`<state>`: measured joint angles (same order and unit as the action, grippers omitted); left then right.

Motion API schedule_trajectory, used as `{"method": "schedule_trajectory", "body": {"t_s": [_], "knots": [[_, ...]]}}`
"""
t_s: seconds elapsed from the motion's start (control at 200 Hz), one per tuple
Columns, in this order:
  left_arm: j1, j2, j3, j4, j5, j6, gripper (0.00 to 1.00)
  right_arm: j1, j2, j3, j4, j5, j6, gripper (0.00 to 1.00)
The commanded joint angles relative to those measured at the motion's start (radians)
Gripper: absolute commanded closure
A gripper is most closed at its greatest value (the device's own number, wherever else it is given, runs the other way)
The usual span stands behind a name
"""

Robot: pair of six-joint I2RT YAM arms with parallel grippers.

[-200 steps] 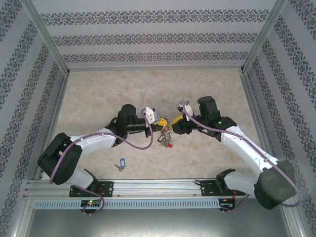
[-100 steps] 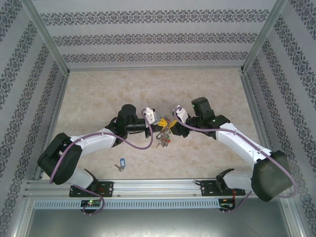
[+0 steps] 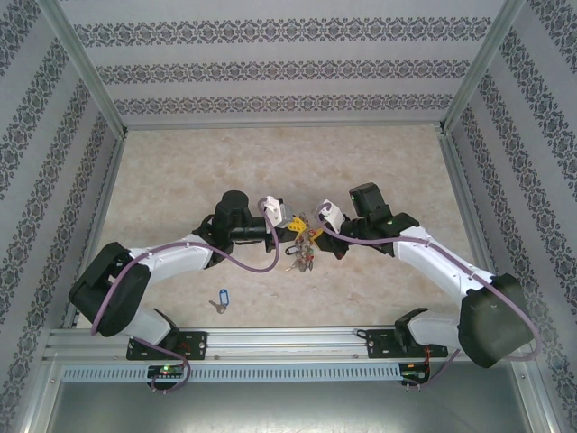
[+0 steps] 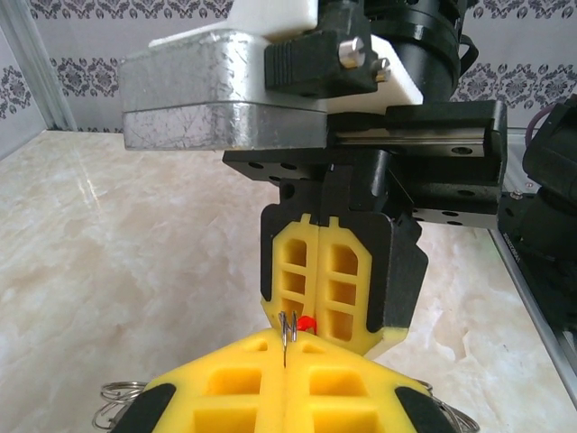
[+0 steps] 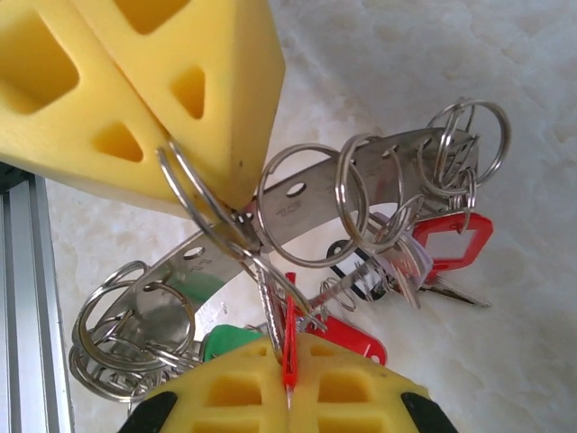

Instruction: Put the keys on the keyring

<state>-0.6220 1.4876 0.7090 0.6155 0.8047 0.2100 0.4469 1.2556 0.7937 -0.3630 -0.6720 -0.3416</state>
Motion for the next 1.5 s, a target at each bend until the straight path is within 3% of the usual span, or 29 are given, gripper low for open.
{"method": "schedule_trajectory", "body": {"t_s": [0.0, 0.375, 0.55, 0.679, 1.044, 1.494], "knots": [[-0.004, 0.015, 0.014, 0.136, 0.030, -0.036, 1.00, -0.010, 0.005, 0.000, 0.007, -0.024, 0.008, 1.00], [-0.004, 0.046, -0.008, 0.248, 0.026, -0.111, 1.00, 0.006, 0.018, -0.001, 0.024, 0.013, 0.041, 0.96], [-0.003, 0.024, -0.035, 0.186, 0.006, -0.064, 1.00, -0.009, -0.079, 0.013, -0.026, 0.102, 0.021, 0.74], [-0.003, 0.015, -0.034, 0.158, 0.013, -0.044, 1.00, -0.012, -0.149, 0.020, -0.042, 0.109, -0.019, 0.69], [-0.002, -0.020, 0.017, 0.019, 0.076, 0.037, 1.00, 0.034, -0.137, 0.035, 0.029, 0.073, -0.210, 0.71], [-0.003, -0.028, 0.025, -0.003, 0.079, 0.049, 1.00, 0.047, -0.074, 0.060, 0.055, -0.003, -0.250, 0.75]]}}
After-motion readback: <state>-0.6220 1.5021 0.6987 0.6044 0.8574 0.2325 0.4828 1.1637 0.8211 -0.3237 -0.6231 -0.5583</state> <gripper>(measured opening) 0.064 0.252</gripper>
